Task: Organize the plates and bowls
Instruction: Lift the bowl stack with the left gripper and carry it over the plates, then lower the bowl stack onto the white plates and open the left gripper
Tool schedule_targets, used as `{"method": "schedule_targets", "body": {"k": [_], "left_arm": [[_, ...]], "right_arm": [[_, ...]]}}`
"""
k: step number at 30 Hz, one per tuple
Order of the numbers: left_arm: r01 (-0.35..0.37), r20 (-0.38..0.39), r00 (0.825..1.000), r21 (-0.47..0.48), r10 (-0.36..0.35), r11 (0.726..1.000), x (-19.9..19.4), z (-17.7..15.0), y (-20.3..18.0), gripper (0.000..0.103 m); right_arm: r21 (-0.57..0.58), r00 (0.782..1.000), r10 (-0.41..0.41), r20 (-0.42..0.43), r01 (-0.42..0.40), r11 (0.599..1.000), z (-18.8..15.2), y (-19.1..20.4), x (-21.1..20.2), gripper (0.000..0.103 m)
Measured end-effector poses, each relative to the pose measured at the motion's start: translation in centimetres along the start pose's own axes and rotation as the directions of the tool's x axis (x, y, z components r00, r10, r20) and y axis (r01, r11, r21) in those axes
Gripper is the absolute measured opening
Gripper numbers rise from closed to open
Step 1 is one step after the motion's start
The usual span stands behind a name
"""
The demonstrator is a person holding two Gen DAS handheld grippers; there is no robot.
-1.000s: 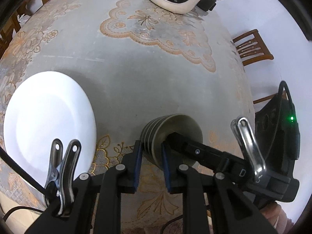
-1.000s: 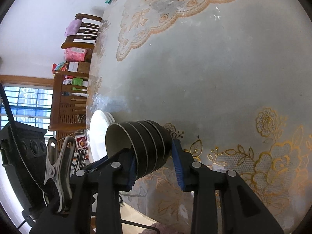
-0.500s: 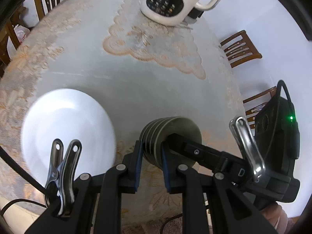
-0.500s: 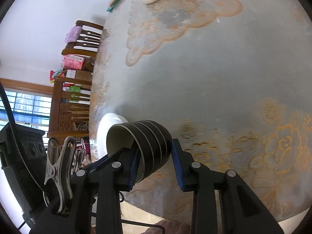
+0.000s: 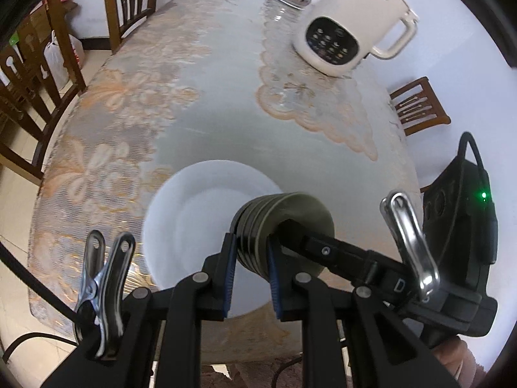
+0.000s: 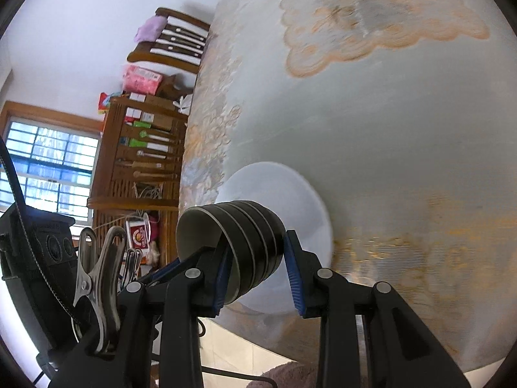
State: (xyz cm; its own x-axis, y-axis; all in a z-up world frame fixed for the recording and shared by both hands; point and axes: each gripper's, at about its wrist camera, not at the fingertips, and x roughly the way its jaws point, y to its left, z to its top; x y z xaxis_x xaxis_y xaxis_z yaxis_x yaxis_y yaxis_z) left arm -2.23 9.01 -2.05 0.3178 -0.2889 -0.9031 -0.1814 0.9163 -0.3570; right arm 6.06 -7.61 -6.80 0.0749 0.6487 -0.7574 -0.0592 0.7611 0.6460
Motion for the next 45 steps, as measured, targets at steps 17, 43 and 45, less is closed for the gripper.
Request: {"method": "schedule_targets", "body": {"k": [17, 43, 45], "left_arm": [[0.022, -0.029, 0.999, 0.041, -0.021, 0.999, 1.3, 1.2, 2.3, 0.018], [0.024, 0.042, 0.999, 0.122, -0.030, 0.992, -1.6, 1.4, 2.2, 0.027], [0.019, 0.052, 0.998, 0.135, -0.026, 0.991, -2.2, 1.1, 2.4, 0.027]], "right_arm": [[0.024, 1.000, -0.025, 0.018, 0.025, 0.999, -0.2, 0.7, 2.4, 0.033], [-0.038, 0.984, -0.050, 0.173, 0.057, 0.998, -1.2, 3.0, -1.3, 0.035], [-0.050, 0.979, -0.060, 0.196, 0.071, 0.996, -1.7, 3.5, -1.7, 0.035]]}}
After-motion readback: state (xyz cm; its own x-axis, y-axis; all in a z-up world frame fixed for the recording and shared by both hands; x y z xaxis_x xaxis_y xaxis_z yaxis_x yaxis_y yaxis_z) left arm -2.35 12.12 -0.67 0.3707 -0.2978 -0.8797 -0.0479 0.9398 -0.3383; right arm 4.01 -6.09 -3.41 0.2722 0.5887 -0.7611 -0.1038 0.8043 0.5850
